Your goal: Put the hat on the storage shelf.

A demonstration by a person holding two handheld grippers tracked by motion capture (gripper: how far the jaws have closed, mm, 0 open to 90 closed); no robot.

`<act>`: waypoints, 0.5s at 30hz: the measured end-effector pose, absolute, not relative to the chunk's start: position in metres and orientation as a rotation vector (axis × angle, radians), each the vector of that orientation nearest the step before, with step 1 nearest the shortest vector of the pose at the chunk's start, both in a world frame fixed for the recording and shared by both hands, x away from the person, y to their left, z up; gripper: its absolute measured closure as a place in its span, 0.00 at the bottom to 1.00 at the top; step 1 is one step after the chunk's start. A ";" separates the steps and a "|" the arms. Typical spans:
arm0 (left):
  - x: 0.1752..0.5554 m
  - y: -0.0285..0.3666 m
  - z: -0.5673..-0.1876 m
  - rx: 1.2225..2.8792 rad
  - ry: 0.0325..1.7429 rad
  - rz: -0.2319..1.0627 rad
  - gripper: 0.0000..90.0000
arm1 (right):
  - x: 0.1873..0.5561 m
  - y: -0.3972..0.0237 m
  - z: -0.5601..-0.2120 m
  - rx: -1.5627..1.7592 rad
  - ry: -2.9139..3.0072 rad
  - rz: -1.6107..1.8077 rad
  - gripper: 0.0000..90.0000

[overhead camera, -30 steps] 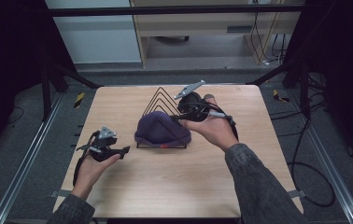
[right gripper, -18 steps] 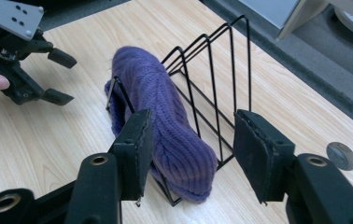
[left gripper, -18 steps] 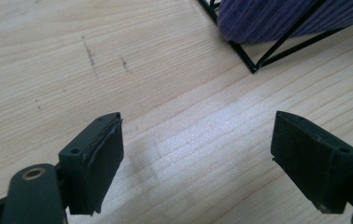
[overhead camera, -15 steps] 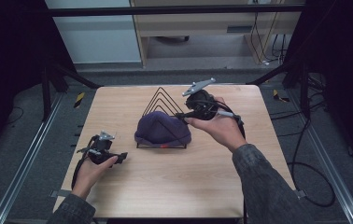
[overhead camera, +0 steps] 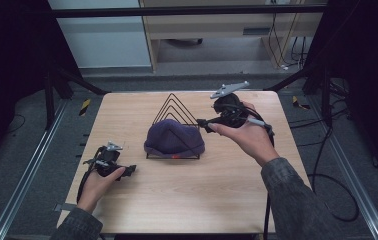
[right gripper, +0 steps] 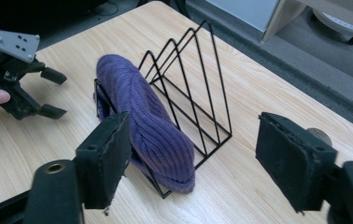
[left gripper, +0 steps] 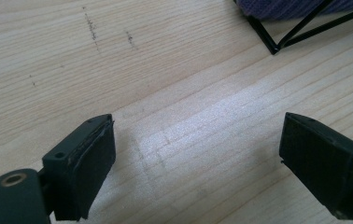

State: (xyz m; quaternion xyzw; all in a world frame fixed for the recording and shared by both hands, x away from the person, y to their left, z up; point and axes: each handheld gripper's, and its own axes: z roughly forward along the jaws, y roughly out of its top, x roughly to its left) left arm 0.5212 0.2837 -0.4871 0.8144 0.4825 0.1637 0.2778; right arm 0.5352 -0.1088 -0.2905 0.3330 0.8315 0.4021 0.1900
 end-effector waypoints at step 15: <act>0.521 0.287 -0.488 2.171 1.324 0.448 0.08 | 0.528 -0.161 -0.288 1.056 2.185 1.163 0.11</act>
